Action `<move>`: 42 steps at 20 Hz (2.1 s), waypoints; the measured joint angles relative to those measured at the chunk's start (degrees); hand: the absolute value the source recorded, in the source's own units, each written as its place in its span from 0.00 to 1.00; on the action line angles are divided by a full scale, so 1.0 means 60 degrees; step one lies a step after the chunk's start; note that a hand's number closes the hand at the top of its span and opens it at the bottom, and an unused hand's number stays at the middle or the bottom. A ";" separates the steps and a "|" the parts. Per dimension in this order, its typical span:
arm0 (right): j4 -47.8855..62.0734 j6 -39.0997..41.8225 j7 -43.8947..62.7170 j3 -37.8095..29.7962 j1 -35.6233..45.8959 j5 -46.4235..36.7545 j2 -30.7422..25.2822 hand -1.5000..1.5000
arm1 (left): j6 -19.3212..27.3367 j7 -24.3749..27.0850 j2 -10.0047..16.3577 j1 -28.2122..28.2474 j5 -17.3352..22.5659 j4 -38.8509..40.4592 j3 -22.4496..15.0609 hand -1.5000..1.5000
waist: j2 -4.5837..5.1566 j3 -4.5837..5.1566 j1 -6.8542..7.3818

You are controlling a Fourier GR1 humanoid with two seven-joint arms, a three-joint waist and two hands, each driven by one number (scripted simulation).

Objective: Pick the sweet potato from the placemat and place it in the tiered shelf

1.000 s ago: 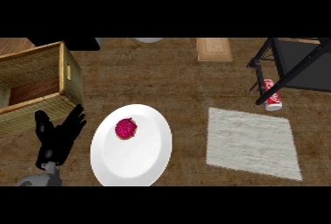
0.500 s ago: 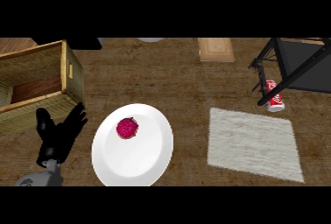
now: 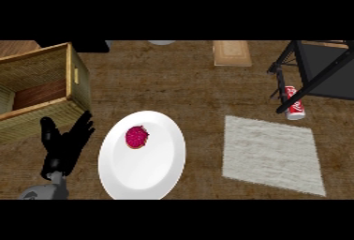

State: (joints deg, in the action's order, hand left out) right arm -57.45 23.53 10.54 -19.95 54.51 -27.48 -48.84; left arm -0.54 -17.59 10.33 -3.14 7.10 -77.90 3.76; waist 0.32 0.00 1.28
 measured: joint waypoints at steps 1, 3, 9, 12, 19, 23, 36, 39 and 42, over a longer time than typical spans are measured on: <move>0.0384 -0.0206 -0.0255 0.0060 0.0101 -0.0134 0.0015 1.00 | 0.0022 0.0114 -0.0056 0.0054 -0.0061 0.0060 -0.0033 0.50 | 0.0006 0.0001 0.0014; 0.1023 -0.0596 -0.0800 0.0165 0.0165 -0.0368 0.0062 1.00 | 0.0049 0.0060 -0.0066 -0.0039 -0.0069 0.0062 -0.0010 0.50 | 0.0011 -0.0001 0.0012; 0.2734 -0.1353 -0.1780 0.0413 0.0853 -0.0953 0.0021 1.00 | -0.0067 0.0246 -0.0063 -0.0090 -0.0055 0.0311 0.0102 0.50 | 0.0016 -0.0001 0.0023; 0.3432 -0.1711 -0.2188 0.0460 0.1233 -0.1150 0.0052 1.00 | -0.0051 0.0191 -0.0132 -0.0042 -0.0102 0.0176 0.0029 0.50 | 0.0019 -0.0004 0.0041; 0.4789 -0.2039 -0.3211 0.0463 0.1908 -0.1378 -0.0002 1.00 | -0.0011 0.0068 -0.0148 -0.0286 -0.0151 0.0298 0.0084 0.50 | 0.0033 -0.0004 0.0060; 0.5279 -0.2200 -0.3663 0.0635 0.1960 -0.1705 -0.0204 1.00 | -0.0100 0.0047 -0.0113 -0.0126 -0.0114 0.0108 0.0100 0.50 | 0.0035 -0.0006 0.0072; 0.6238 -0.2384 -0.2632 -0.1344 0.2725 0.0070 -0.0245 0.00 | -0.0213 0.0109 -0.0060 0.0020 -0.0096 0.0059 0.0188 0.50 | 0.0015 -0.0010 0.0030; 0.6432 -0.2243 -0.2363 -0.1884 0.2982 0.0621 -0.0392 0.00 | -0.0160 0.0035 -0.0072 -0.0064 -0.0090 0.0007 0.0216 0.50 | 0.0020 -0.0007 0.0025; 0.6506 -0.2368 -0.2117 -0.2361 0.3092 0.1123 -0.0426 0.00 | -0.0132 0.0106 -0.0161 0.0049 -0.0129 0.0011 0.0173 0.50 | 0.0011 -0.0006 0.0007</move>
State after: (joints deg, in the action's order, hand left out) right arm -18.41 9.32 -2.16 -34.12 73.06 -20.75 -51.40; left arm -1.33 -16.96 9.36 -2.84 6.33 -77.83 4.80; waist 0.39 -0.04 1.32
